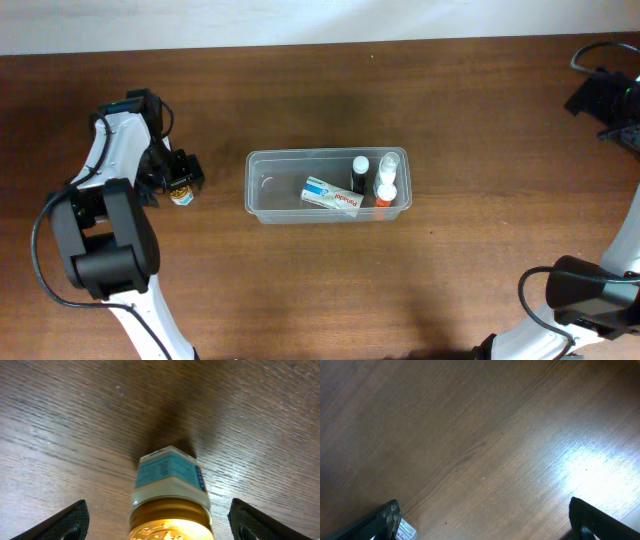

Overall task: Pack container
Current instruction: 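Lower the left gripper and close it on the gold-capped jar, then lift the jar and carry it over the container's left end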

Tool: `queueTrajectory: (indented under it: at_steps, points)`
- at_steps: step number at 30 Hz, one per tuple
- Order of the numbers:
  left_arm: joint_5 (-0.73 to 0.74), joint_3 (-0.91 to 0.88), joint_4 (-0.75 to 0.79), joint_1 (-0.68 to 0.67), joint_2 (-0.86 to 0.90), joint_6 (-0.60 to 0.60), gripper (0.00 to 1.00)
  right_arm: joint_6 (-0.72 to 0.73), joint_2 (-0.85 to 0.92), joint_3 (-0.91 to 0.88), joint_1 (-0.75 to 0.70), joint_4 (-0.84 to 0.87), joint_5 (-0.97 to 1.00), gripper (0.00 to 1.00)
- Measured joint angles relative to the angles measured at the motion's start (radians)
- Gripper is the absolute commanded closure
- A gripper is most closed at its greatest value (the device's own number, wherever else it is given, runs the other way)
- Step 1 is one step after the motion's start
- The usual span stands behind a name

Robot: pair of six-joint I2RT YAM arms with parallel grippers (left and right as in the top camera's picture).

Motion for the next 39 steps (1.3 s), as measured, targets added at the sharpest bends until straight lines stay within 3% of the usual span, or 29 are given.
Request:
queueTrajectory:
  at_steps: [8, 12, 17, 23, 39]
  points:
    - [0.0, -0.049, 0.046, -0.016, 0.0, 0.0, 0.11, 0.0, 0.0, 0.0, 0.0, 0.0, 0.0, 0.02]
    - [0.0, -0.053, 0.048, -0.016, 0.0, -0.006, 0.31, 0.0, 0.0, 0.0, 0.0, 0.0, 0.0, 0.02]
    - [-0.004, -0.054, 0.056, -0.016, 0.0, -0.004, 0.42, 0.0, 0.0, 0.0, 0.0, 0.0, 0.0, 0.02]
    - [-0.008, -0.054, 0.074, -0.016, 0.0, -0.009, 0.62, 0.0, 0.0, 0.0, 0.0, 0.0, 0.0, 0.02]
    - [-0.016, -0.047, 0.095, -0.016, 0.0, -0.008, 0.64, 0.0, 0.0, 0.0, 0.0, 0.0, 0.0, 0.02]
